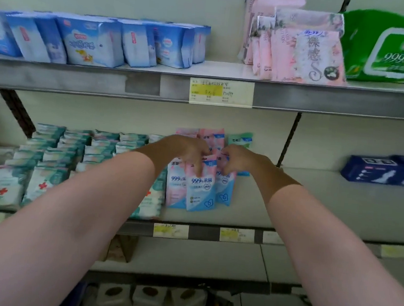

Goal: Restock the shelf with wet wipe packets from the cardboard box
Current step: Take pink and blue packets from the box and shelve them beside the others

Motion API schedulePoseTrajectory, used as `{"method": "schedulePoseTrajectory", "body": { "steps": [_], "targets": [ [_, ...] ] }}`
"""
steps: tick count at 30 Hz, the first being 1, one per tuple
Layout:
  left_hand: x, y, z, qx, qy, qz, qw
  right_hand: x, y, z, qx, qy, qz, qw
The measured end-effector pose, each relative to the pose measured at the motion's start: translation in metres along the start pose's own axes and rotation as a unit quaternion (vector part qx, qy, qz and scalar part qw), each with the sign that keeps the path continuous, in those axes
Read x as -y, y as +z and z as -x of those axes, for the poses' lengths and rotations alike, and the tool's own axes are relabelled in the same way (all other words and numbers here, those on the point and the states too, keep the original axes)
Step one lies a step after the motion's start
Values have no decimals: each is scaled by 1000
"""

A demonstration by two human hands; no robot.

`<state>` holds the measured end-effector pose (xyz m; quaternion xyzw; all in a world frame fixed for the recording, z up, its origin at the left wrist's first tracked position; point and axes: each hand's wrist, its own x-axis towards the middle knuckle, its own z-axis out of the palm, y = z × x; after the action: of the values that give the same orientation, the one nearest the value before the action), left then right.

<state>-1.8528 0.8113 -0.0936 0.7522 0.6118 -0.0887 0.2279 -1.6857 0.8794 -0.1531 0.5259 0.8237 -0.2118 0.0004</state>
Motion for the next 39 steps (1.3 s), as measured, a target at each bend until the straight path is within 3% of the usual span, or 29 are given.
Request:
{"method": "schedulePoseTrajectory", "body": {
  "steps": [5, 10, 16, 24, 30, 39],
  "targets": [
    [1, 2, -18, -2, -12, -17, 1000, -3, 1, -17, -54, -62, -56, 995],
    [1, -1, -24, -9, -13, -11, 1000, 4, 1, -36, -151, -79, 55, 984],
    [4, 2, -27, -36, -5, 2, 999, 12, 5, -46, -226, -118, 14, 967],
    [-6, 8, -34, -60, 22, 3, 998, 2, 0, -44, -273, -76, -27, 959],
    [-15, 10, -47, -103, 30, -5, 994, -17, -9, -30, -246, -63, -15, 967],
    [-13, 16, -68, -187, -41, -50, 980, -53, -4, -16, -188, -8, 14, 982]
  ]
}}
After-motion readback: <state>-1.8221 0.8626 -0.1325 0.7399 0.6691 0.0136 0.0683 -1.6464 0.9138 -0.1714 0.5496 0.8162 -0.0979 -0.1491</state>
